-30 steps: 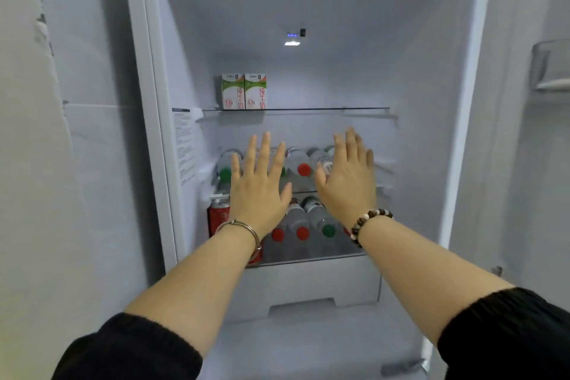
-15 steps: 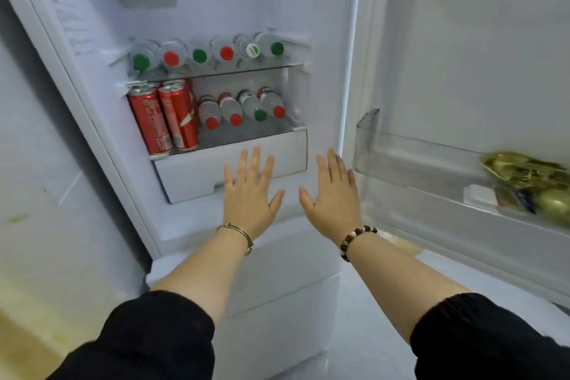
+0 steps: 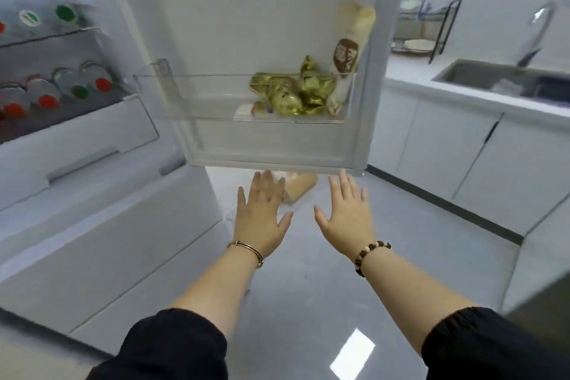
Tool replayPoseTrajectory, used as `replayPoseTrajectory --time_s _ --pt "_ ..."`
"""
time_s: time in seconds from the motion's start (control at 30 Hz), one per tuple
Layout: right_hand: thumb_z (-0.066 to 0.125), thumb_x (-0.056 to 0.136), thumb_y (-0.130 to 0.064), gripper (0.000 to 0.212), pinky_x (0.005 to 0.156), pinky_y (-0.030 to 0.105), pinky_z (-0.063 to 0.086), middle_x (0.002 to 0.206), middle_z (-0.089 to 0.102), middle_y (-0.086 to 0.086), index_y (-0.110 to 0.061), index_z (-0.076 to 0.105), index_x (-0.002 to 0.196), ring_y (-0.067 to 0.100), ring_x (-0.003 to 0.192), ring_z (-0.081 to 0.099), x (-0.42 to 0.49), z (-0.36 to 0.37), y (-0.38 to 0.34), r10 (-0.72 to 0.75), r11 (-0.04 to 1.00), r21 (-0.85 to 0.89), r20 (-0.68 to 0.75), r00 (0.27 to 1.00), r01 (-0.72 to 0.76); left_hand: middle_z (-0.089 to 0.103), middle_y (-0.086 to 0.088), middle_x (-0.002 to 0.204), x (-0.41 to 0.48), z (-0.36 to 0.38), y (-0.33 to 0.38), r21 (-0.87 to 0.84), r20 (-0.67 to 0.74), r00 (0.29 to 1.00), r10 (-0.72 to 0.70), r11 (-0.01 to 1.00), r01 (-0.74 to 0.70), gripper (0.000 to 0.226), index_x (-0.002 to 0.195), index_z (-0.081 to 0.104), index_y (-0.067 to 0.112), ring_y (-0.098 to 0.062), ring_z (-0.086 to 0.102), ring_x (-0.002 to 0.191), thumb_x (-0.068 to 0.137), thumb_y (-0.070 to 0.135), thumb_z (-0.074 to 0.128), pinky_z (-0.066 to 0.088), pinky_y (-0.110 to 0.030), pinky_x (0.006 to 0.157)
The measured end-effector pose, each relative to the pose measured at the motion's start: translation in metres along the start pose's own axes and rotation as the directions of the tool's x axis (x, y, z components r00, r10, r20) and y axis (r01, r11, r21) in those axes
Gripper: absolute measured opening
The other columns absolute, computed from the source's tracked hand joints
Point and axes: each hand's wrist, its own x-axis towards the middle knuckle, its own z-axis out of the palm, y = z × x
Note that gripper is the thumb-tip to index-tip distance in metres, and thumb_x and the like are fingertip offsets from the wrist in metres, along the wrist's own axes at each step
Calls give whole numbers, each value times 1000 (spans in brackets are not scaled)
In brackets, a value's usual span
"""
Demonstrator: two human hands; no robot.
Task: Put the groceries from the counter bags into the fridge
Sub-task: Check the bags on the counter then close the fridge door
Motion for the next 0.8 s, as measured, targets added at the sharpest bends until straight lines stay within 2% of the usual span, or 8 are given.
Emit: replayPoseTrajectory --time_s 0.07,0.13,0.2,0.33,0.57,0.7,0.8 --pt "23 89 -57 76 117 46 4 159 3 8 -13 16 150 24 146 2 -27 -20 51 92 996 -16 -35 995 -93 20 -10 156 7 4 59 -45 -12 993 118 992 -118 71 148 23 21 -33 16 143 85 55 26 12 -53 113" --pt "35 92 -51 72 117 47 4 159 4 9 -12 17 149 24 146 2 -56 -42 101 186 981 -37 -74 980 -189 27 -11 154 11 5 119 -63 -32 973 228 971 -230 70 146 32 20 -33 22 142 85 54 29 19 -57 110" --pt "40 93 -49 72 117 48 3 159 4 9 -12 17 150 24 146 2 -89 -64 145 272 957 -66 -120 955 -281 24 -10 155 10 4 180 -88 -48 944 326 940 -329 70 147 31 21 -31 19 143 85 55 27 17 -57 110" --pt "33 94 -53 73 118 48 1 159 -2 8 -13 9 151 22 146 -3 -161 -110 221 464 860 -142 -183 867 -490 24 -10 155 1 3 297 -137 -65 843 534 832 -537 69 147 28 22 -30 19 143 87 55 28 20 -57 109" --pt "33 94 -52 72 117 46 -1 159 1 9 -14 11 150 22 146 -1 -285 -176 312 735 596 -68 -355 578 -800 -7 -3 159 -34 -7 482 -227 -162 567 807 529 -818 72 149 -2 29 -19 -16 143 85 59 7 -9 -46 112" --pt "29 91 -52 72 117 48 3 158 5 11 -11 18 149 23 146 2 -344 -207 348 782 453 -83 -440 441 -887 -8 -4 159 -57 -18 566 -289 -217 410 886 343 -894 72 150 1 28 -23 -13 145 87 59 11 -8 -46 113" --pt "33 94 -49 69 117 47 2 159 5 9 -12 17 149 22 146 0 -388 -228 364 816 311 -75 -489 307 -947 -11 -3 158 -78 -27 619 -354 -247 304 920 207 -912 67 151 -1 28 -23 -15 145 95 53 28 -9 -46 113"
